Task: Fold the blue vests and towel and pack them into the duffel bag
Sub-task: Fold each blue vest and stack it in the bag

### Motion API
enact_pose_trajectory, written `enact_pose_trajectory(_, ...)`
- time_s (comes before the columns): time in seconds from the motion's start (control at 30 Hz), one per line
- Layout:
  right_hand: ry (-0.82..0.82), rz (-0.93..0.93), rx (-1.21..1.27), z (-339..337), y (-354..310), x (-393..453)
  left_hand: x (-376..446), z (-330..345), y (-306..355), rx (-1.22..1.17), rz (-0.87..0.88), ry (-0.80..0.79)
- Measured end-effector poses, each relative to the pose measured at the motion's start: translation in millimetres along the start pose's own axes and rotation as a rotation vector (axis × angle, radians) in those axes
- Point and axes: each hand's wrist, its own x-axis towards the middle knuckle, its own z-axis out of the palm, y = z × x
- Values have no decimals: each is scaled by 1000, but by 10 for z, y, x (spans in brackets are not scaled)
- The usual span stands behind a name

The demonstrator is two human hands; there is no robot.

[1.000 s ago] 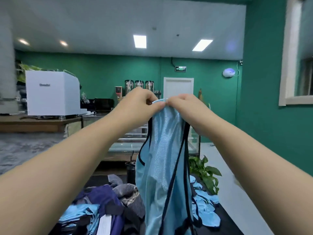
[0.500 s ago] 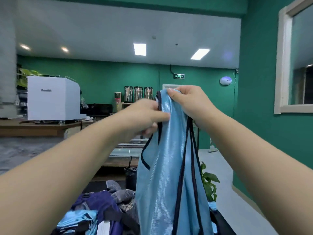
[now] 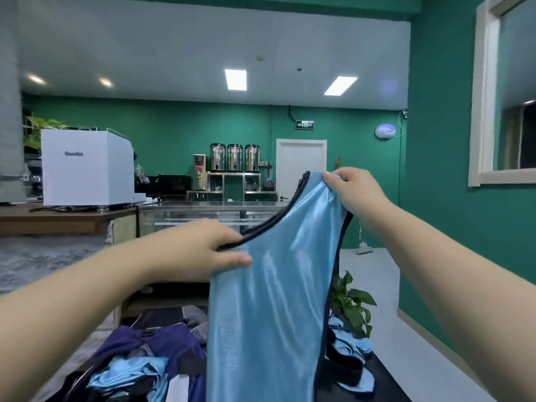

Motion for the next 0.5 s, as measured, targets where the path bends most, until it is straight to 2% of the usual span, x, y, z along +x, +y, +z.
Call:
enact_pose_trajectory(0.13, 202, -160, 68, -77, -135, 89, 14, -165, -138, -102, 86, 233)
enact_pose_trajectory(0.17, 203, -183, 42, -80, -150, 97, 12, -166, -170, -39, 95, 232)
enact_pose_trajectory(0.23, 52, -138, -99, -37, -134, 95, 21, -112, -229, 179, 82, 89)
enact_pose_trajectory(0.3, -30, -97, -118, 19, -112, 63, 30, -70, -283, 238, 59, 24)
enact_pose_trajectory(0.5, 33, -145, 8, 42, -205, 68, -1, -190, -304, 117, 66, 173)
